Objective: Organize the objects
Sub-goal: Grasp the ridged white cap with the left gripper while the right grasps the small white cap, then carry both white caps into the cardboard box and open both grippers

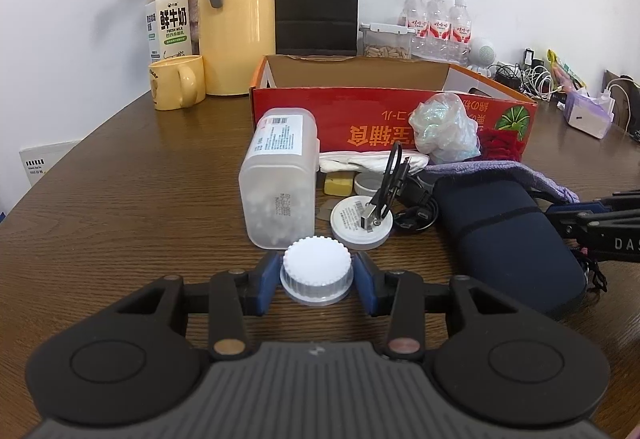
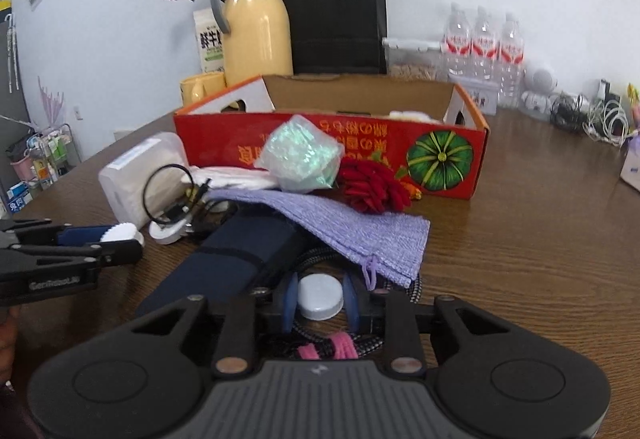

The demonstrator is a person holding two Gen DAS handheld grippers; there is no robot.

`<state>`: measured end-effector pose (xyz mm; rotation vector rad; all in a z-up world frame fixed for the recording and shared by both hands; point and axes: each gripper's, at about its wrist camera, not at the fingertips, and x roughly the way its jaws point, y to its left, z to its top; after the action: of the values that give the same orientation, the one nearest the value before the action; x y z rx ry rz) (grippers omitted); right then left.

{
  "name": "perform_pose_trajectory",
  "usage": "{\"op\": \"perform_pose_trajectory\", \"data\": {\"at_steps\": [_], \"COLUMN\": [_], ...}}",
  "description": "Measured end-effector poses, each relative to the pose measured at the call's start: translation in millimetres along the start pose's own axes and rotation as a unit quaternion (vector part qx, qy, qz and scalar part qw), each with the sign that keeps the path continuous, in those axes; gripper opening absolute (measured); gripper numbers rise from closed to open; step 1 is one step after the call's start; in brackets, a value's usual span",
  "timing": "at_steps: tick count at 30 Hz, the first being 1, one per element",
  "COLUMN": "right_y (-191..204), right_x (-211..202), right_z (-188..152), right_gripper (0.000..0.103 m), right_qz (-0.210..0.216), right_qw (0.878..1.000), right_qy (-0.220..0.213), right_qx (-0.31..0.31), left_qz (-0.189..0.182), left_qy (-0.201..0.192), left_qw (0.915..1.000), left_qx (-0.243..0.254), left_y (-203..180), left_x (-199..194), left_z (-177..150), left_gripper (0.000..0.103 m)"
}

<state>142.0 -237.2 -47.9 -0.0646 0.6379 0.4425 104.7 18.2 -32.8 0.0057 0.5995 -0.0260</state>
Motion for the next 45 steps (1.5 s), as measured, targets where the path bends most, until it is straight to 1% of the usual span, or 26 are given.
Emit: {"op": "perform_pose_trajectory", "data": {"at_steps": [3,5,9,10,18,23,30,35,38,42,45], "right_y": [2,5,11,11,9,7,7,11,13,17,19], "right_x": [2,5,6,6,-8,-19,-42,-56,-57,-51,-39], "right_z": [1,-1,-4,-5,-8,-13,-11,1,14,39,61], "right_gripper": [0.025,0.028,0.028,0.027,0.026,0.026,0.026,0.026,0.026,0.026,0.026], "right_qz": [-0.005,-0.01,-0.023,-0.026,-0.017,-0.012,-0.004,-0.002,-0.002,0.001,-0.002], "right_qw": [1.0,1.0,0.999,0.999,0.999,0.999,0.998,0.995,0.993,0.99,0.988], "right_qy": [0.001,0.007,0.002,0.001,-0.019,-0.03,-0.063,-0.096,-0.114,-0.138,-0.151], "right_qx": [-0.008,-0.017,-0.033,-0.034,-0.027,-0.023,-0.024,-0.032,-0.034,-0.038,-0.037], "left_qz": [0.0,0.0,0.001,0.001,0.0,0.007,0.006,-0.001,-0.007,-0.007,-0.005], "left_qy": [0.0,0.0,0.0,0.0,-0.001,-0.006,-0.028,-0.078,-0.109,-0.142,-0.149], "left_qw": [1.0,1.0,1.0,1.0,1.0,1.0,0.9996,0.9969,0.9941,0.9899,0.9886], "left_qx": [0.0,0.0,0.0,0.001,0.0,-0.003,-0.001,0.0,0.002,-0.006,-0.021], "left_y": [0,0,0,0,0,1,0,-1,-1,-3,-4], "left_x": [0,0,0,0,-1,-3,-20,-47,-53,-47,-31], "left_z": [0,0,-1,-1,-1,-1,0,19,38,68,94], "left_gripper": [0.041,0.041,0.042,0.042,0.041,0.041,0.041,0.041,0.041,0.041,0.041]}}
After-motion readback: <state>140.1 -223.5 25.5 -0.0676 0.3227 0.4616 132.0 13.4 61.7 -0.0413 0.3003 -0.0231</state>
